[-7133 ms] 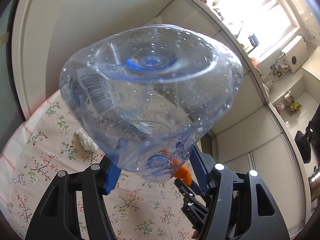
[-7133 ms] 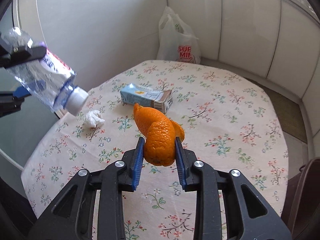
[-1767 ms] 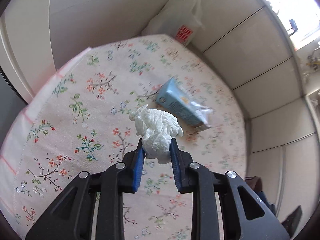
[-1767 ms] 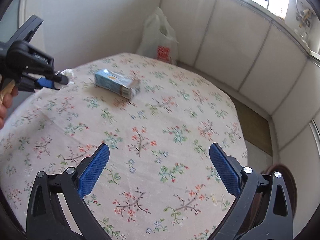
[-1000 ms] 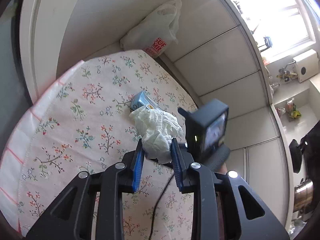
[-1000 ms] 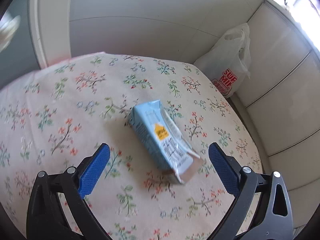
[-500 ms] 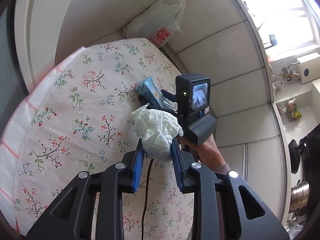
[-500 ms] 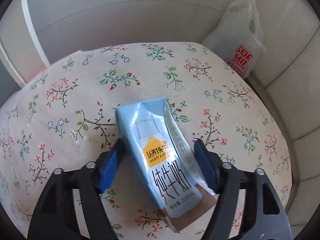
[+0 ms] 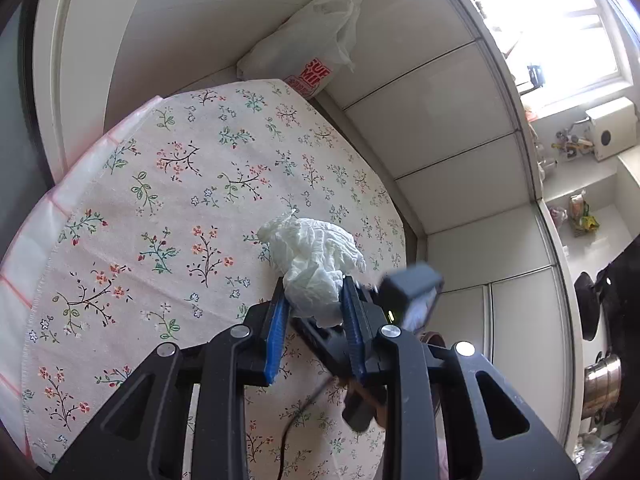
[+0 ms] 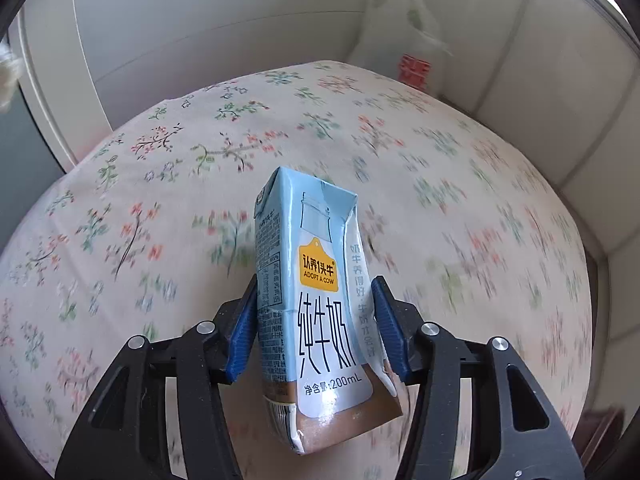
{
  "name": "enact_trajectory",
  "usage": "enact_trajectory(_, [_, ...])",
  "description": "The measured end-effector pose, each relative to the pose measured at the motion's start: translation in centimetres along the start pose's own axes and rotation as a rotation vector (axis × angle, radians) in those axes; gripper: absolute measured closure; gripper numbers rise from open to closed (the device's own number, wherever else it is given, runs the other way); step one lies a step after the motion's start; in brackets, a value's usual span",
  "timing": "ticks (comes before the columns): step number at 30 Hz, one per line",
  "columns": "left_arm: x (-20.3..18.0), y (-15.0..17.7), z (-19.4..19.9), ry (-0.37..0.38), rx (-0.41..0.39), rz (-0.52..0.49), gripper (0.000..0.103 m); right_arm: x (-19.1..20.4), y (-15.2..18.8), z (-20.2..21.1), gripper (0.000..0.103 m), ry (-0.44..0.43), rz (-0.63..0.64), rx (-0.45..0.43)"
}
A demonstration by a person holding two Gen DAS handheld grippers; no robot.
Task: Collect trash
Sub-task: 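Carry the milk carton over the bin and open the right tool, then carry the tissue over the bin and open the left tool to drop it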
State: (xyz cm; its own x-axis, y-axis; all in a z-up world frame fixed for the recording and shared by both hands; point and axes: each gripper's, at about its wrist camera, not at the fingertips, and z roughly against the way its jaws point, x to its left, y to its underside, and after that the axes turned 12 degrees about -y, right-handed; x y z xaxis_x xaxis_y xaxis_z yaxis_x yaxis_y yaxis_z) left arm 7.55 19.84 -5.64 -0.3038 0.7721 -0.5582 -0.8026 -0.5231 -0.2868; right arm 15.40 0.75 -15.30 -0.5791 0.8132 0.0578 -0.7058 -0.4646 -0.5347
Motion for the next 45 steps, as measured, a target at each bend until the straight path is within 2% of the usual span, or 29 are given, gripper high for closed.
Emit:
enact_trajectory(4, [-0.9,0.8,-0.5,0.006,0.014,-0.020,0.076,-0.3,4.5,4.2,0.052,-0.005,-0.097,-0.027])
enact_trajectory(7, [-1.8,1.5,-1.0,0.002,0.023,-0.043,0.076,-0.7,6.4,7.3,0.052,-0.027,-0.142,-0.065])
enact_trajectory(13, [-3.2,2.4,-2.6,-0.026,0.022,-0.068,0.076,-2.6,8.8,16.6,0.052,-0.008,-0.202,-0.222])
enact_trajectory(16, [-4.0,2.8,-3.6,-0.046,0.022,-0.077,0.076,-4.7,10.2,21.1,0.052,0.045,-0.238,-0.315])
enact_trajectory(20, [-5.0,3.6,-5.1,-0.079,0.025,-0.109,0.076,-7.8,11.7,24.4,0.052,0.137,-0.294,-0.446])
enact_trajectory(27, [-6.0,5.3,-7.6,-0.139,0.052,-0.168,0.076,-12.7,14.3,28.1,0.051,0.245,-0.431,-0.579])
enact_trajectory(31, [-6.4,6.1,-9.0,-0.166,0.074,-0.195,0.076,-15.1,15.2,29.6,0.051,0.339,-0.512,-0.632])
enact_trajectory(35, [-7.0,6.7,-9.8,-0.178,0.086,-0.222,0.076,-19.0,17.2,31.2,0.051,0.396,-0.716,-0.690])
enact_trajectory(39, [-7.5,7.4,-10.4,-0.184,0.094,-0.249,0.076,-21.5,19.7,31.7,0.051,0.443,-0.890,-0.694])
enact_trajectory(43, [-7.7,8.2,-10.9,-0.193,0.103,-0.260,0.076,-22.6,20.6,32.1,0.051,0.488,-0.966,-0.680])
enact_trajectory(44, [-7.7,8.4,-11.1,-0.190,0.109,-0.256,0.076,-22.5,20.5,32.0,0.045,0.499,-0.968,-0.676])
enact_trajectory(45, [-7.8,8.6,-11.2,-0.179,0.121,-0.244,0.076,-22.5,20.6,32.2,0.024,0.516,-0.974,-0.673])
